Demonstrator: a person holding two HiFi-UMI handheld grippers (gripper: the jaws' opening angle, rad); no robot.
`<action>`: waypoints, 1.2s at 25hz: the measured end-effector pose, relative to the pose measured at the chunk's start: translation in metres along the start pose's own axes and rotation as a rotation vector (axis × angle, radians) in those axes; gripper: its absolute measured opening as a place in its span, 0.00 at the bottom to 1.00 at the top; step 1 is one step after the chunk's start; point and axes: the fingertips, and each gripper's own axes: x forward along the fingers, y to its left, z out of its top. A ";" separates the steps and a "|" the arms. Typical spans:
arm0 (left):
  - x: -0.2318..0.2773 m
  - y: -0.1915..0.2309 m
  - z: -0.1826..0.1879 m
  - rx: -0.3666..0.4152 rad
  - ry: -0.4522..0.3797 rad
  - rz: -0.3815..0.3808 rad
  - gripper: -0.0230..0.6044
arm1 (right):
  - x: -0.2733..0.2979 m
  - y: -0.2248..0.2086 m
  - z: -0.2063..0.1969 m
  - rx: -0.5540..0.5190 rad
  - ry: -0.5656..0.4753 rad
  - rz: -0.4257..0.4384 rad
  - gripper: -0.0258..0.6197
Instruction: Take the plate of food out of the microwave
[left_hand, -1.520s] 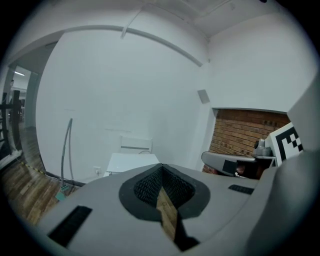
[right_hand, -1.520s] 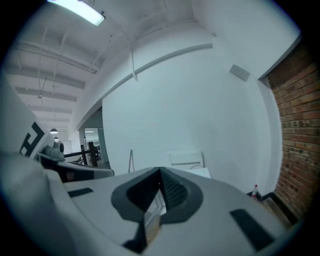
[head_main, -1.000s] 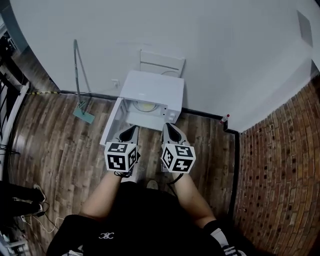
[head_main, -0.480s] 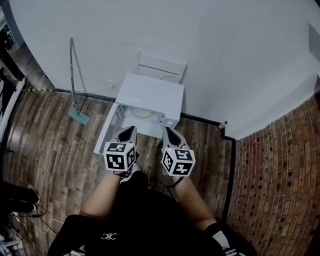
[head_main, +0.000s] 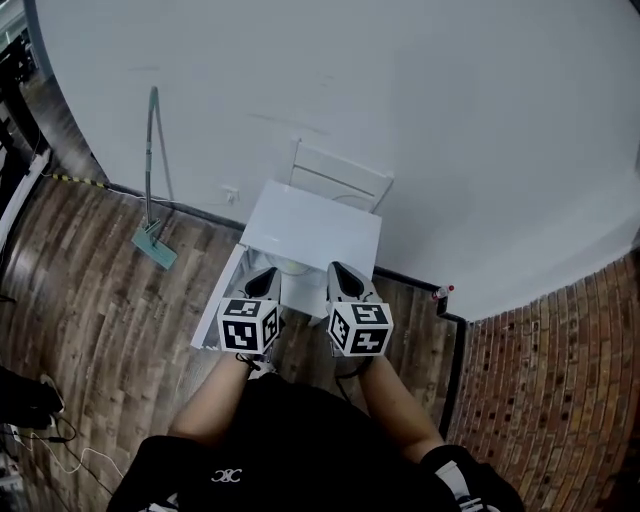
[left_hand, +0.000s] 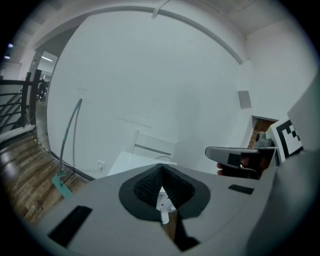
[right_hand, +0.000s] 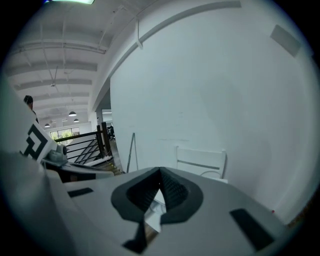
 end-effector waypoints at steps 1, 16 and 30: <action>0.005 0.006 0.000 -0.008 0.005 0.001 0.04 | 0.009 0.002 0.002 -0.008 0.005 0.009 0.06; 0.024 0.049 -0.019 -0.175 0.012 0.135 0.04 | 0.071 0.017 -0.031 -0.169 0.168 0.201 0.06; 0.053 0.034 -0.148 -0.546 0.009 0.312 0.04 | 0.068 0.004 -0.126 -0.396 0.332 0.472 0.06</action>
